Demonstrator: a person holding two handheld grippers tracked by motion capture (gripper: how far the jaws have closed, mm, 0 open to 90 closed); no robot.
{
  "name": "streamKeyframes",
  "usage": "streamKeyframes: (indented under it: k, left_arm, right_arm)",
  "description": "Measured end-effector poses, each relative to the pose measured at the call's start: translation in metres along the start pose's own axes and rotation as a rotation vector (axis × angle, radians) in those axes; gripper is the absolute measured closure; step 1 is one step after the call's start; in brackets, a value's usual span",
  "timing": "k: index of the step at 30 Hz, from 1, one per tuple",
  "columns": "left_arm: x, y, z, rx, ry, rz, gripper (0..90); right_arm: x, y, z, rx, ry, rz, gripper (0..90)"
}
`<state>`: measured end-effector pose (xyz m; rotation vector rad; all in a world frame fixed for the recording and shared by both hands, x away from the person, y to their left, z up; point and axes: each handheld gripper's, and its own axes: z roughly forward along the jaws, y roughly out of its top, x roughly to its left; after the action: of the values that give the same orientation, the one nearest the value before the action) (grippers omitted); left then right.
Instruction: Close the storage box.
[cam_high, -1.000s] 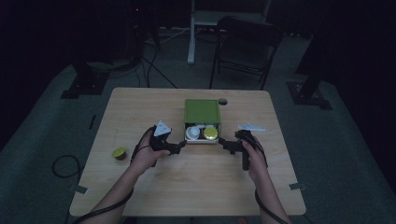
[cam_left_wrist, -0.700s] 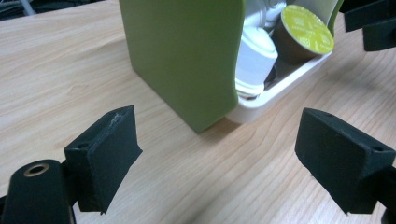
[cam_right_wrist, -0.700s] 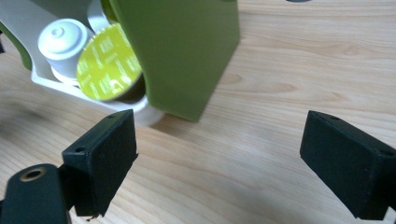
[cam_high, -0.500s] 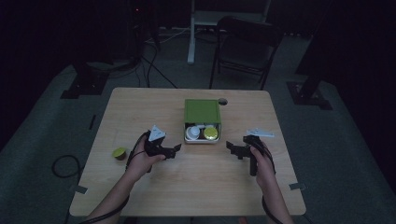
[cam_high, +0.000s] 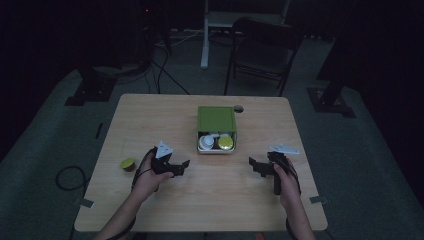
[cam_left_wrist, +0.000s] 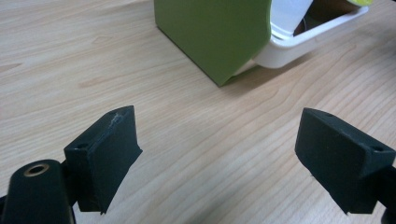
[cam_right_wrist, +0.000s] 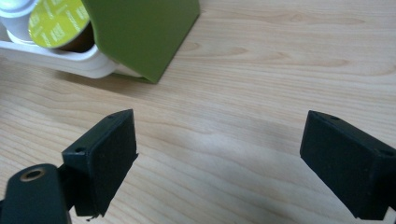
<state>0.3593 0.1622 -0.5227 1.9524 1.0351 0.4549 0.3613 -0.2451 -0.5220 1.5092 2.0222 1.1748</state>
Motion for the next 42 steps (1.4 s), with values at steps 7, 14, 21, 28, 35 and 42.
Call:
streamKeyframes:
  k: [7,14,21,28,35,42]
  left_arm:
    - [-0.001,-0.005,-0.007,-0.002,0.021,-0.006,13.7]
    - [-0.003,-0.013,-0.013,0.008,0.036,-0.020,13.6]
    - [-0.008,-0.023,-0.017,0.024,0.046,-0.029,13.7]
    - [-0.009,-0.031,-0.023,0.033,0.075,-0.050,13.7]
    - [-0.013,-0.040,-0.027,0.064,0.099,-0.049,13.6]
    - [-0.010,-0.044,-0.028,0.080,0.131,-0.079,13.7]
  right_arm:
    - [-0.007,-0.006,-0.008,-0.016,-0.056,0.023,10.5]
    - [-0.011,-0.013,-0.014,-0.026,-0.093,0.024,10.6]
    - [-0.010,-0.018,-0.020,-0.023,-0.124,0.015,10.5]
    - [-0.007,-0.020,-0.024,-0.032,-0.199,0.032,10.5]
    - [-0.006,-0.028,-0.025,0.009,-0.265,0.015,10.5]
    - [-0.007,-0.033,-0.024,0.037,-0.334,0.021,10.5]
